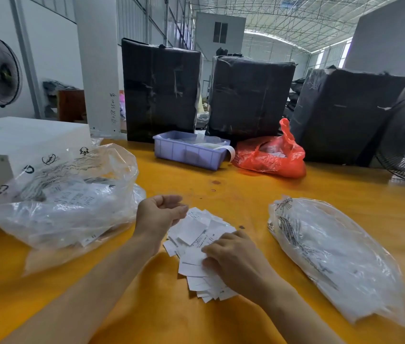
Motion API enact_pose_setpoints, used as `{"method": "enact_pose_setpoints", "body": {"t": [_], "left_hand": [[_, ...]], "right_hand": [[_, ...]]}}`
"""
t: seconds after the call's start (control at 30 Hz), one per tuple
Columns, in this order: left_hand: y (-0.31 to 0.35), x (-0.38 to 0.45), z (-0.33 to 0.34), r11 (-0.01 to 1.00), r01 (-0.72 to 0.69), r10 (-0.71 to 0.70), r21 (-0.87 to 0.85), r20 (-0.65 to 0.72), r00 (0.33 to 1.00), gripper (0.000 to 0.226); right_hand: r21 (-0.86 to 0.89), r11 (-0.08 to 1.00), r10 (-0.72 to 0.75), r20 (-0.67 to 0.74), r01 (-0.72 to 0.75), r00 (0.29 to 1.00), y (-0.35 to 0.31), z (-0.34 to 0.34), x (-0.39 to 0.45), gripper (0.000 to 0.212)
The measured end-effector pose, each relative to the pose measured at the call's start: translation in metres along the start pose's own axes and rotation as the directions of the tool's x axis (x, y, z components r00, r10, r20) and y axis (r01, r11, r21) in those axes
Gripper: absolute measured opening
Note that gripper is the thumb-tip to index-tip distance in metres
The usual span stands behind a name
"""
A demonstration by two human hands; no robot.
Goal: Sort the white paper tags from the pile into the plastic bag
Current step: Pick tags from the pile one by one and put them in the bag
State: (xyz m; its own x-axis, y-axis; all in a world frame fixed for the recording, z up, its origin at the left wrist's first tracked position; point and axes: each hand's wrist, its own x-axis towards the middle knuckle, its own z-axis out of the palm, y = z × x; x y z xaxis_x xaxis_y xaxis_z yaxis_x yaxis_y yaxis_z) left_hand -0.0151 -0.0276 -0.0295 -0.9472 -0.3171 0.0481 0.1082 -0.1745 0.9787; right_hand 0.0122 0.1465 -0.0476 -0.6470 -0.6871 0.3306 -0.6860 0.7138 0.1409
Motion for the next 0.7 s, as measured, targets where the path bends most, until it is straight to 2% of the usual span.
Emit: {"method": "enact_pose_setpoints", "body": {"t": [0.13, 0.17, 0.23, 0.27, 0.3, 0.33, 0.37, 0.4, 0.43, 0.47, 0.5, 0.53, 0.6, 0.7], "left_hand": [[-0.001, -0.002, 0.002, 1.000, 0.000, -0.001, 0.018, 0.027, 1.000, 0.023], [-0.001, -0.003, 0.002, 1.000, -0.002, 0.001, 0.023, 0.034, 0.999, 0.022], [-0.001, -0.003, 0.004, 1.000, -0.006, 0.004, 0.030, 0.048, 0.999, 0.018], [-0.001, -0.004, 0.004, 1.000, -0.005, 0.004, 0.027, 0.053, 0.999, 0.016], [0.000, -0.004, 0.004, 1.000, -0.003, 0.002, 0.018, 0.059, 0.998, 0.013], [0.000, -0.005, 0.004, 1.000, 0.001, -0.001, 0.001, 0.064, 0.998, 0.011], [0.000, -0.005, 0.004, 1.000, 0.008, -0.007, -0.016, 0.069, 0.998, 0.009], [0.000, -0.005, 0.004, 0.999, 0.017, -0.014, -0.031, 0.074, 0.997, 0.007], [0.000, -0.006, 0.005, 0.999, 0.026, -0.023, -0.038, 0.079, 0.997, 0.004], [0.000, -0.007, 0.006, 0.999, 0.034, -0.031, -0.038, 0.084, 0.996, 0.002], [0.000, -0.007, 0.007, 0.999, 0.042, -0.039, -0.032, 0.091, 0.995, 0.004], [-0.001, -0.009, 0.008, 0.998, 0.050, -0.048, -0.023, 0.100, 0.994, 0.007], [-0.001, -0.011, 0.010, 0.998, 0.057, -0.059, 0.020, 0.120, 0.991, 0.009], [0.000, -0.016, 0.013, 0.996, 0.061, -0.071, 0.062, 0.167, 0.983, 0.009]], "right_hand": [[-0.050, 0.999, 0.003, 0.065, 0.000, 0.998, 0.004, -0.005, -0.001, 0.037], [-0.052, 0.999, -0.004, 0.057, 0.007, 0.998, 0.002, -0.008, -0.001, 0.034], [-0.140, 0.989, -0.038, -0.001, 0.038, 0.999, -0.001, -0.009, -0.001, 0.011], [-0.118, 0.993, -0.003, -0.085, -0.007, 0.996, -0.001, -0.008, -0.002, 0.006], [-0.033, 0.996, 0.077, -0.186, -0.085, 0.980, 0.001, -0.004, -0.003, 0.012], [0.134, 0.978, 0.189, -0.244, -0.160, 0.951, 0.002, -0.006, -0.004, 0.013], [0.357, 0.902, 0.347, -0.271, -0.241, 0.898, 0.005, -0.008, -0.005, 0.013], [0.611, 0.732, 0.518, -0.214, -0.300, 0.828, 0.009, -0.011, -0.006, 0.013], [0.822, 0.470, 0.647, -0.072, -0.323, 0.760, 0.013, -0.013, -0.007, 0.012], [0.928, 0.193, 0.692, 0.101, -0.318, 0.715, 0.017, -0.018, -0.008, 0.011], [0.950, -0.023, 0.682, 0.243, -0.312, 0.690, 0.020, -0.021, -0.009, 0.009], [0.936, -0.166, 0.656, 0.341, -0.312, 0.673, 0.023, -0.022, -0.010, 0.008], [0.898, -0.304, 0.612, 0.441, -0.319, 0.657, 0.024, -0.024, -0.011, 0.011], [0.868, -0.404, 0.581, 0.487, -0.289, 0.652, 0.024, -0.023, -0.009, 0.014]]}}
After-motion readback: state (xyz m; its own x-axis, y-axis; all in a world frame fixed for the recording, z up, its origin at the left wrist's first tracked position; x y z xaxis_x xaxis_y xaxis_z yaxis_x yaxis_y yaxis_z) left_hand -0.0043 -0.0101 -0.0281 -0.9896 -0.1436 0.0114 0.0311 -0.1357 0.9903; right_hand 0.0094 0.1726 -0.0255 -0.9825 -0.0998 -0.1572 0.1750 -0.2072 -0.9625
